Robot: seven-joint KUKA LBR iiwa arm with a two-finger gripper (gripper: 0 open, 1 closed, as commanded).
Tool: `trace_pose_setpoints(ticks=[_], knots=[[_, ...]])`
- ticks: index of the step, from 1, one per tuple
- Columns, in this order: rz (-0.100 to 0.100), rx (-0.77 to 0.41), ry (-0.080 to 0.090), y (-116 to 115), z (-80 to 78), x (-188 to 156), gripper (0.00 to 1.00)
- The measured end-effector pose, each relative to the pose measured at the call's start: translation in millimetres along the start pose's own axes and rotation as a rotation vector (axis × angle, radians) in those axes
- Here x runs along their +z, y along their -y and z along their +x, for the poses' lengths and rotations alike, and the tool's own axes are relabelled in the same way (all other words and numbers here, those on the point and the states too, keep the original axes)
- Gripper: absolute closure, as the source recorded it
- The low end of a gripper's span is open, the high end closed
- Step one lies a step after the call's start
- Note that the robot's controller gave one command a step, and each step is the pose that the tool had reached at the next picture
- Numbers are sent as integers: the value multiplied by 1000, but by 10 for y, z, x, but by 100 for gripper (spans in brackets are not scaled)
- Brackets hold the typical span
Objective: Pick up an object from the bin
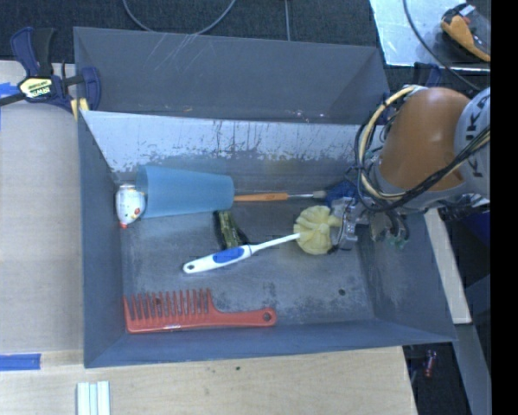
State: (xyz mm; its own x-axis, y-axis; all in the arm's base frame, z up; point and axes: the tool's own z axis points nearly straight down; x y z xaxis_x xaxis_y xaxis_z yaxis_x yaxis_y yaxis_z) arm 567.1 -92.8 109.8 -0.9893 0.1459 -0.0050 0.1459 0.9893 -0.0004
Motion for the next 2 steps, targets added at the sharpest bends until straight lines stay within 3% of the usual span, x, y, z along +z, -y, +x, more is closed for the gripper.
trace_pose_setpoints(ticks=[1,2], knots=[[0,0,12,5,-33,-410,100],[0,0,9,7,-28,-627,100]])
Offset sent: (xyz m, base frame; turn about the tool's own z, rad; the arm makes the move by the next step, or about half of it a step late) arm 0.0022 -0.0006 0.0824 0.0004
